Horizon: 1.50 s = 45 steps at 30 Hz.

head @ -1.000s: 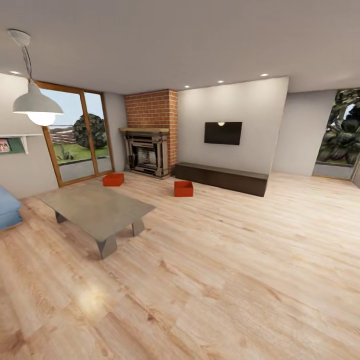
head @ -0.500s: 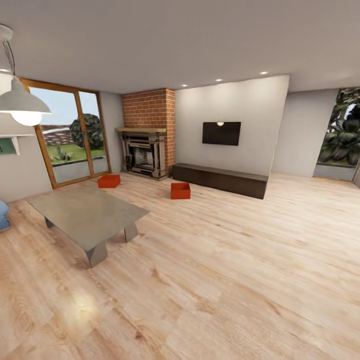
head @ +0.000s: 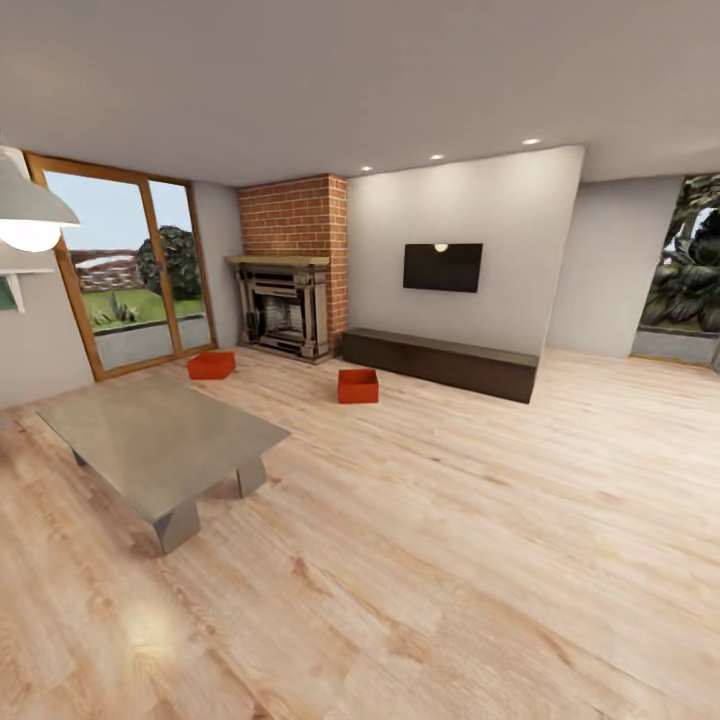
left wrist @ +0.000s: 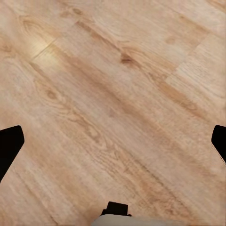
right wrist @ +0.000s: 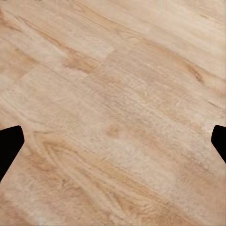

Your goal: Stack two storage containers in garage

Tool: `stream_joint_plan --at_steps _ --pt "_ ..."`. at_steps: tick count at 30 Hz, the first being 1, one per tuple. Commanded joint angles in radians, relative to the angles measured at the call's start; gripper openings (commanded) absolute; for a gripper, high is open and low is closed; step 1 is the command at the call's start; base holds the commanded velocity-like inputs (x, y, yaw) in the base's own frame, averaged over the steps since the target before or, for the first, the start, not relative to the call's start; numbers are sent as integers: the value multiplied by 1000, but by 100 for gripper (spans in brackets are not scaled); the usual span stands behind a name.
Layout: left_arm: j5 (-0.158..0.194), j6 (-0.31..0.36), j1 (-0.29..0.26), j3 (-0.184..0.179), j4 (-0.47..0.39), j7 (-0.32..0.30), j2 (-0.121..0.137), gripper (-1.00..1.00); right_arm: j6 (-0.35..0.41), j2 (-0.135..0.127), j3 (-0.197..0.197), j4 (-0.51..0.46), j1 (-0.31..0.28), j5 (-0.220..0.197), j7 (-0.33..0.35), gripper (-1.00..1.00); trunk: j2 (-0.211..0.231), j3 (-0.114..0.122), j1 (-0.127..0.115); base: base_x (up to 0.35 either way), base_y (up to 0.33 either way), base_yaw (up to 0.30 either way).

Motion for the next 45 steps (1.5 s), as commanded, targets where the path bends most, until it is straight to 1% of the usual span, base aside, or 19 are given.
stream_joint_plan --at_steps 1,21,45 --pt "6 -3 -1 -3 1 0 0 100 -1 0 1 -2 0 2 -2 100 -1 -1 1 321 -4 0" --pt "6 -3 -1 1 1 0 1 100 -1 0 1 -2 0 2 -2 100 -1 -1 1 324 -3 0" --pt "6 -3 -1 2 1 1 1 100 -1 0 4 -2 0 5 1 100 -1 -1 1 325 -82 0"
